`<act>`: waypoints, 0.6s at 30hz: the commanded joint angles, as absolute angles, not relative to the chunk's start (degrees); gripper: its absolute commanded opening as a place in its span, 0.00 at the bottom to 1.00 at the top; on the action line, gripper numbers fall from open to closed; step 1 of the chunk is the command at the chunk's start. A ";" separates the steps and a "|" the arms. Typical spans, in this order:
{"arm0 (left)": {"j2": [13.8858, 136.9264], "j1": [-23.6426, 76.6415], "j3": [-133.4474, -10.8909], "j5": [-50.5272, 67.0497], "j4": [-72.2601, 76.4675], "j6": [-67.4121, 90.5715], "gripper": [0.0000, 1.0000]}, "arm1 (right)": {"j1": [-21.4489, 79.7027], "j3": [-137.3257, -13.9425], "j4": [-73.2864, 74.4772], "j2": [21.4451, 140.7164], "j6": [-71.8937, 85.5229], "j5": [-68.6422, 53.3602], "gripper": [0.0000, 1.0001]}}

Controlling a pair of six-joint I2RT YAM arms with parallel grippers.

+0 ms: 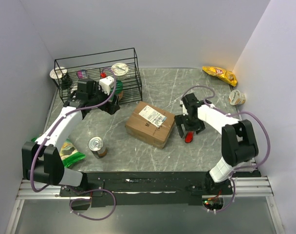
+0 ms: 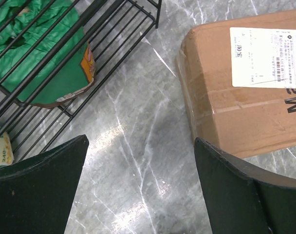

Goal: Unpack the express box

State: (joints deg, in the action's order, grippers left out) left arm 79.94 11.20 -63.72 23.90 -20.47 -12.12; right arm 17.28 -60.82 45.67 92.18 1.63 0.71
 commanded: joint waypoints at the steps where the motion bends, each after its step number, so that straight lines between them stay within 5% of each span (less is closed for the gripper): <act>1: 77.96 11.34 -64.16 22.32 -20.30 -11.34 0.96 | 18.01 -63.46 46.41 95.36 7.12 0.35 0.95; 18: 82.09 11.34 -69.96 23.03 -17.84 -11.69 0.96 | 18.64 -60.91 45.44 97.82 10.28 14.75 0.75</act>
